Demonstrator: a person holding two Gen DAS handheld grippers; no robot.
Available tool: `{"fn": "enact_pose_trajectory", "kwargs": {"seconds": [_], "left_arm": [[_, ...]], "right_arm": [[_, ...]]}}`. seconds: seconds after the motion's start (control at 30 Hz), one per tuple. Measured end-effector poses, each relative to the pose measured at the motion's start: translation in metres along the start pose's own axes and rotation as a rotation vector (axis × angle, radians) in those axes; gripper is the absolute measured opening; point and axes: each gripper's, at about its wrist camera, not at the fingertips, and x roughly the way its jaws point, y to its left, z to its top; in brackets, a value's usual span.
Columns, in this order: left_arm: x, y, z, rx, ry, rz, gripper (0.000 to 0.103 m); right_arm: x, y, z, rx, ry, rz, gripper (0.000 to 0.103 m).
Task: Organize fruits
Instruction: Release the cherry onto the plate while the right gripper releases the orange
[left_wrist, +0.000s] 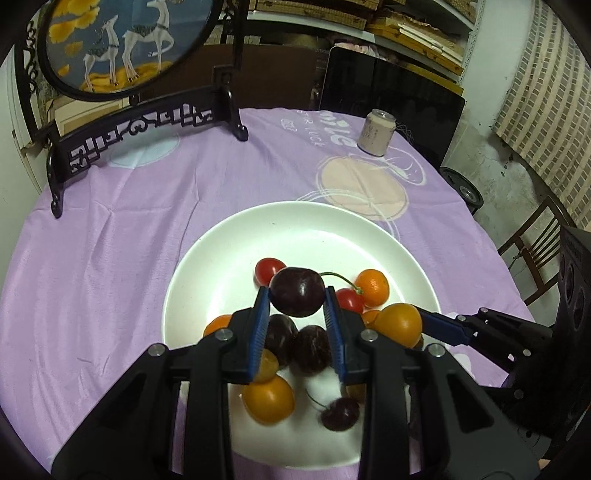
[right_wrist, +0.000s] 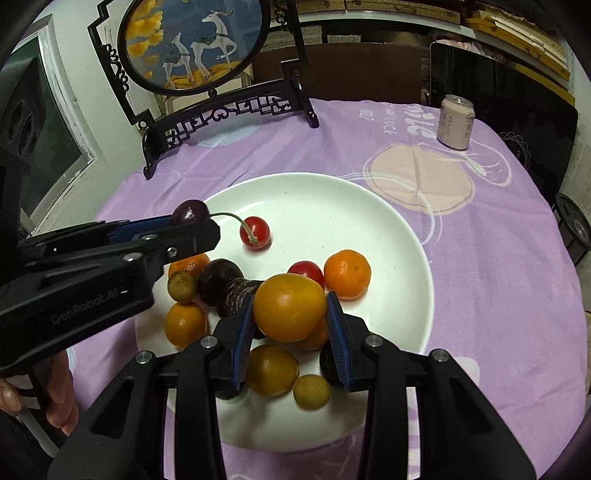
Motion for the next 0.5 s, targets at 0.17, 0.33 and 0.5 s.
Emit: {"fn": "enact_pose_trajectory", "kwargs": {"seconds": [0.17,0.33,0.5], "left_arm": [[0.007,0.004,-0.001,-0.011,0.001,-0.01,0.055],[-0.015,0.005,-0.005,-0.007,-0.064,-0.019,0.084],[-0.04,0.005,-0.022,-0.006,-0.091,0.002,0.092]], "right_arm": [[0.002,0.0,0.001,-0.007,-0.032,-0.008,0.052],[-0.009,-0.006,-0.003,0.01,-0.084,-0.04,0.075],[-0.02,-0.012,-0.021,0.025,-0.1,-0.116,0.095]]}}
